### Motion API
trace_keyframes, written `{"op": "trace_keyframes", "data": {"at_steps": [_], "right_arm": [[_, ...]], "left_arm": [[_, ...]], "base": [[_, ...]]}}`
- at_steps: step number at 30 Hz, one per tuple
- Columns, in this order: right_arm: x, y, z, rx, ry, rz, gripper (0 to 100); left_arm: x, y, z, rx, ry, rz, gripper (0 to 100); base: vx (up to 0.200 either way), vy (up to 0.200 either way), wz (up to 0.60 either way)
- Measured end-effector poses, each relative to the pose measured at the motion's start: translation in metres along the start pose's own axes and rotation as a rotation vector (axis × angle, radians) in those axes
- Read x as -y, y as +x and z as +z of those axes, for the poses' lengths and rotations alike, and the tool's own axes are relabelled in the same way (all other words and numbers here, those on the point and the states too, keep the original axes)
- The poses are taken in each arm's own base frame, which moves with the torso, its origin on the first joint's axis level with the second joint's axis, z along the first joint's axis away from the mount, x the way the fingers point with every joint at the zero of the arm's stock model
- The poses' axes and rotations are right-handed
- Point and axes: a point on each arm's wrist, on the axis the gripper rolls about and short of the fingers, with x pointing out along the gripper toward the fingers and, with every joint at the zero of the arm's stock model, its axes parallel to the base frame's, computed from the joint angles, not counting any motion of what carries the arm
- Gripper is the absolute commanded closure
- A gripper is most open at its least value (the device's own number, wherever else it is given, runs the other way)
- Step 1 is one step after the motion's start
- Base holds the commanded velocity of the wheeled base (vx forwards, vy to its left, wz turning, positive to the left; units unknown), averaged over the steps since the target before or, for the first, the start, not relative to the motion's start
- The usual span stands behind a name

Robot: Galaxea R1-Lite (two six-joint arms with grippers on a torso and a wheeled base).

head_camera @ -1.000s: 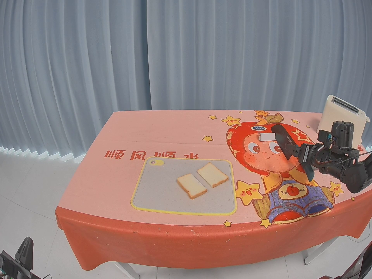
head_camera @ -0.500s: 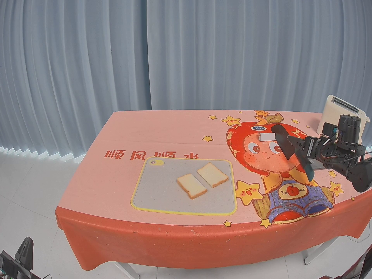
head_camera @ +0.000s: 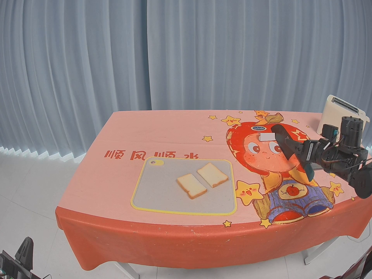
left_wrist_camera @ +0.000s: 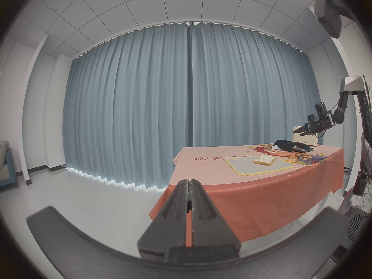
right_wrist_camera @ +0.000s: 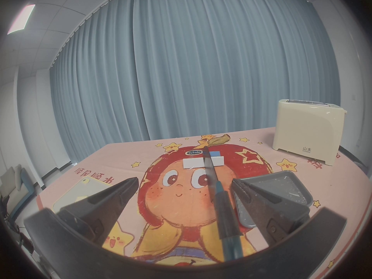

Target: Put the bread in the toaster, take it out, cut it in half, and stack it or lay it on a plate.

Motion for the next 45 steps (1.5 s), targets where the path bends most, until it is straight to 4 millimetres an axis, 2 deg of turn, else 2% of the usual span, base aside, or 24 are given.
{"op": "trace_keyframes", "data": {"at_steps": [21, 28, 33, 39, 45], "right_arm": [[-0.037, -0.032, -0.015, -0.021, -0.058, 0.131, 0], [-0.040, -0.034, -0.016, -0.027, -0.108, 0.144, 0], [-0.044, -0.033, -0.006, 0.007, -0.107, 0.163, 0], [-0.050, -0.026, -0.003, -0.015, -0.150, 0.188, 0], [-0.065, -0.016, -0.003, -0.052, -0.175, 0.228, 0]], "left_arm": [[0.000, 0.000, 0.000, 0.000, 0.000, 0.000, 100], [0.000, 0.000, 0.000, 0.000, 0.000, 0.000, 100], [0.000, 0.000, 0.000, 0.000, 0.000, 0.000, 100], [0.000, 0.000, 0.000, 0.000, 0.000, 0.000, 100], [0.000, 0.000, 0.000, 0.000, 0.000, 0.000, 100]], "base": [[0.000, 0.000, 0.00], [0.000, 0.000, 0.00], [0.000, 0.000, 0.00], [0.000, 0.000, 0.00], [0.000, 0.000, 0.00]]}}
